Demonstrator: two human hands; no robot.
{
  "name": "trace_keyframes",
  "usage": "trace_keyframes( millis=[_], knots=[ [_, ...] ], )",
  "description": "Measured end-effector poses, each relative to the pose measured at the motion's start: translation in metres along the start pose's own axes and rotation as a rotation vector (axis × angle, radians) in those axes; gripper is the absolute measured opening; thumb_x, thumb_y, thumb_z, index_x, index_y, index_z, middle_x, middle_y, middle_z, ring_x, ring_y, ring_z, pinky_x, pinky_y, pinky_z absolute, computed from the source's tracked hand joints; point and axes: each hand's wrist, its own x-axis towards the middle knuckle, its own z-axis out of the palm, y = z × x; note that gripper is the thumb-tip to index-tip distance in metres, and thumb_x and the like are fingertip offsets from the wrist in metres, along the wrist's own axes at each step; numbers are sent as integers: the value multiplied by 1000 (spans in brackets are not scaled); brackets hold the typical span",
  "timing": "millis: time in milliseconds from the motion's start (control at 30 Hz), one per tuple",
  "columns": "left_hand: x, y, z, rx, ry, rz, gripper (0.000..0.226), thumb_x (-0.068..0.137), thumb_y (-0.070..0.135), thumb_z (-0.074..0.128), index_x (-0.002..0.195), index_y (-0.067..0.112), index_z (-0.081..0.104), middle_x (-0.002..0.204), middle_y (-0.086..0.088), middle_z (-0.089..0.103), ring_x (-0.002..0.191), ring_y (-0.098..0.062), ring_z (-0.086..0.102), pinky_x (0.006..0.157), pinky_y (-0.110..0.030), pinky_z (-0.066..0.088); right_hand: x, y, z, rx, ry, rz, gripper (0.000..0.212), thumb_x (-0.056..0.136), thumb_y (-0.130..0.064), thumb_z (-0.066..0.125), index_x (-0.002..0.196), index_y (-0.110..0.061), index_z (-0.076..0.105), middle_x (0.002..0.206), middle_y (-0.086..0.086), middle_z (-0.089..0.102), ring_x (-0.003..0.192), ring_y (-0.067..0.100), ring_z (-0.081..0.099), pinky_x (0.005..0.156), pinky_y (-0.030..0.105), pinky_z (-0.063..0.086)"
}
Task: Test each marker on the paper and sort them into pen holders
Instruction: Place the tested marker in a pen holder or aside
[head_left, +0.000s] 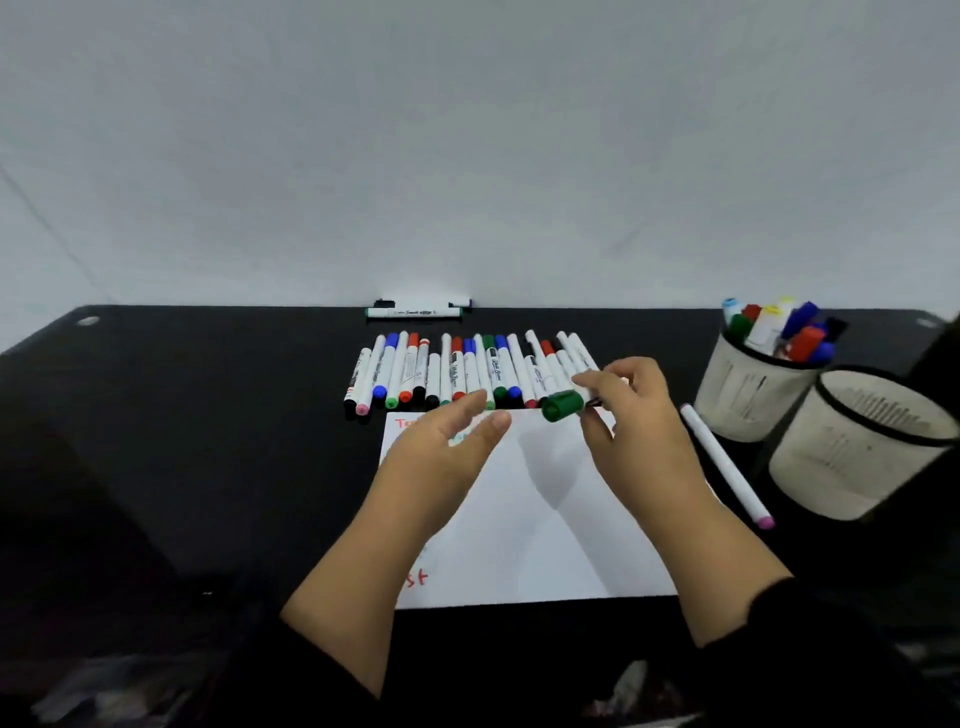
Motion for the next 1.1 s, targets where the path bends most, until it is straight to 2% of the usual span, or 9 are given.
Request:
trace_keyframes(
  millis=[133, 267, 467, 633, 800, 867, 933, 1000, 1100],
  knots=[
    [24, 8, 37, 263, -114, 18, 63, 90, 51, 49, 146, 32, 26, 153, 8, 26, 139, -12, 25, 108, -30, 24, 12, 26, -45, 58, 85, 153, 27, 92, -8, 56, 119, -13, 59, 117, 3, 49, 80, 10, 53, 70, 9, 41],
    [48, 1, 75, 431, -220, 77, 73, 89, 53, 50, 149, 25, 20, 156, 8, 18, 142, -11, 17, 113, -31, 17, 24, 44, -81, 109, 141, 319, 24, 96, -16, 49, 120, -13, 51, 120, 0, 48, 95, 22, 60, 85, 37, 50],
    [74, -18, 104, 646, -284, 118, 80, 88, 57, 48, 150, 21, 13, 156, 6, 13, 142, -13, 13, 116, -31, 15, 38, 71, -113, 18, 132, 410, 27, 97, -13, 46, 124, -11, 49, 130, 6, 45, 109, 23, 54, 90, 31, 41],
    [80, -21, 110, 747, -257, 141, 79, 89, 61, 42, 150, 22, 11, 157, 8, 10, 143, -13, 10, 116, -31, 13, 48, 89, -117, -57, 14, 494, 30, 98, -19, 46, 126, -9, 47, 125, 8, 50, 106, 24, 55, 83, 29, 41],
    [79, -24, 111, 756, -221, 165, 78, 88, 61, 42, 150, 22, 14, 156, 9, 12, 142, -11, 12, 114, -29, 13, 63, 102, -112, -90, -48, 531, 26, 99, -37, 40, 95, -13, 50, 100, 9, 56, 83, 20, 54, 65, 30, 37],
    [79, -24, 111, 744, -214, 163, 78, 88, 60, 43, 150, 23, 14, 156, 10, 13, 142, -11, 13, 115, -30, 13, 68, 103, -109, -125, -58, 523, 29, 99, -36, 41, 91, -10, 50, 99, 12, 53, 80, 22, 52, 64, 31, 36],
    [78, -25, 112, 734, -212, 162, 78, 88, 60, 44, 150, 23, 15, 156, 10, 14, 142, -11, 13, 116, -29, 13, 70, 103, -108, -162, -58, 501, 24, 98, -29, 45, 107, -7, 50, 104, 9, 52, 86, 23, 54, 68, 32, 38],
    [78, -25, 112, 728, -204, 167, 77, 88, 59, 45, 150, 23, 16, 155, 10, 14, 142, -10, 13, 116, -29, 13, 69, 100, -110, -186, -59, 472, 34, 98, -21, 48, 127, -9, 38, 97, 6, 49, 83, 22, 52, 67, 31, 40],
    [78, -25, 112, 730, -198, 166, 77, 88, 59, 45, 149, 23, 17, 155, 11, 14, 142, -9, 13, 115, -27, 12, 68, 97, -111, -240, -28, 429, 46, 97, -18, 50, 136, -12, 25, 83, 5, 49, 72, 21, 51, 62, 32, 41]
  ],
)
